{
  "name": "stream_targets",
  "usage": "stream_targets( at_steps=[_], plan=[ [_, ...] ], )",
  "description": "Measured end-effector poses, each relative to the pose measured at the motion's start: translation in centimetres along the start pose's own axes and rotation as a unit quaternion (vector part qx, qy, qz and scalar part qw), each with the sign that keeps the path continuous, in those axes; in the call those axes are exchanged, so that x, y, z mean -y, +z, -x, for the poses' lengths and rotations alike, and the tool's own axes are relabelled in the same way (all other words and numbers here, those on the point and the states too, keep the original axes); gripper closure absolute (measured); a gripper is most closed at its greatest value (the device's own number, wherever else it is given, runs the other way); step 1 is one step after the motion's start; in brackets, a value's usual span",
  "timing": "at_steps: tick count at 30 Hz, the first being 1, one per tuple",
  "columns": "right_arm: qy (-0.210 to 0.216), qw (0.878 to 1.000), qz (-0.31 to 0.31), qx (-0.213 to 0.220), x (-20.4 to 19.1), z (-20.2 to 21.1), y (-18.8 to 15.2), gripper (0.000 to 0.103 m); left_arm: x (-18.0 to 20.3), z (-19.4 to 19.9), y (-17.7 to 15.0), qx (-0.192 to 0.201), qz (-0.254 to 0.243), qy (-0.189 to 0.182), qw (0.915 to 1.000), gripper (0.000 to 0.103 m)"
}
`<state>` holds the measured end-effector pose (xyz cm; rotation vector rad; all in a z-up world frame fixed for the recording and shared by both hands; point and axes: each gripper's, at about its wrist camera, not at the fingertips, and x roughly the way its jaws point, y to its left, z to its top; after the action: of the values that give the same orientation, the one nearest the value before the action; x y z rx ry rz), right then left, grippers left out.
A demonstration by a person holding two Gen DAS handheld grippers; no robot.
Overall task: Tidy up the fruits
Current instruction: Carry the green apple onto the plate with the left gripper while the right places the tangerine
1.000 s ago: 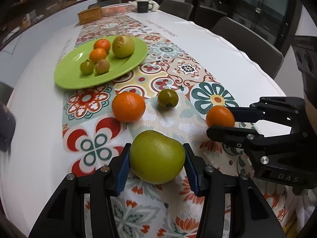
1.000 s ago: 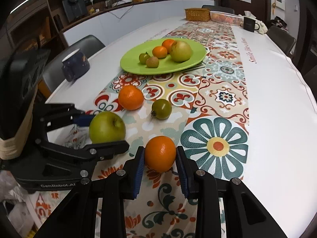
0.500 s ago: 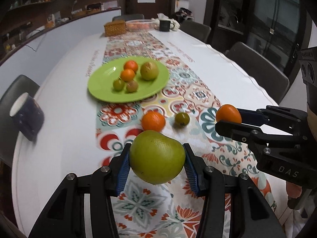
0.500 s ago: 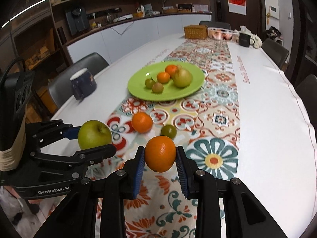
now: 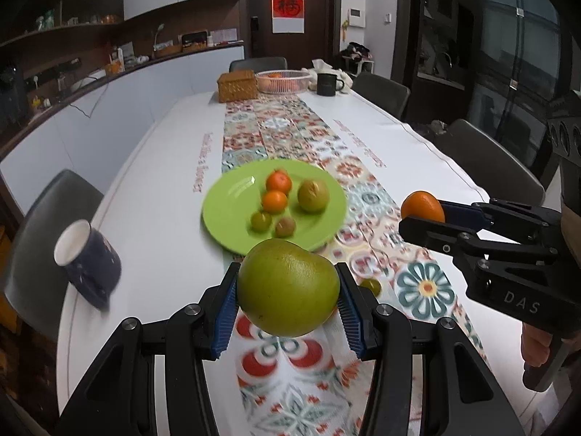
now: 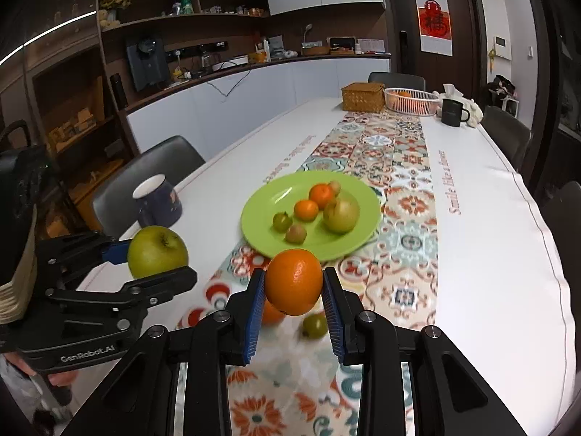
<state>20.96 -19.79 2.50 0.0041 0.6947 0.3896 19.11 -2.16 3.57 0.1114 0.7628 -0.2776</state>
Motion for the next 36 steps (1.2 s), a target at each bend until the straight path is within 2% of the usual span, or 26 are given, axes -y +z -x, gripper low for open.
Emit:
stream_targets(
  at_steps=[11, 20, 30, 36],
  plan=[
    [-0.012, 1.000, 0.001, 0.000, 1.4, -4.5, 5.5, 0.071, -3.0, -4.7, 5.0, -0.012, 0.022, 0.002, 0.9997, 0.054],
    [-0.016, 0.999, -0.008, -0.031, 3.6, -10.5, 8.4, 0.071, -4.4, -10.5, 7.8, -0.032, 0.014, 0.002, 0.9994, 0.054],
    [-0.020, 0.996, -0.038, -0.082, 6.0, -17.0, 9.0, 0.071, -5.8, -17.1, 8.3, -0.079, 0.015, 0.009, 0.9967, 0.054],
    [-0.023, 0.994, -0.040, -0.098, 6.6, -19.0, 8.5, 0.071, -6.2, -18.7, 8.2, -0.093, 0.017, 0.010, 0.9955, 0.053]
  ],
)
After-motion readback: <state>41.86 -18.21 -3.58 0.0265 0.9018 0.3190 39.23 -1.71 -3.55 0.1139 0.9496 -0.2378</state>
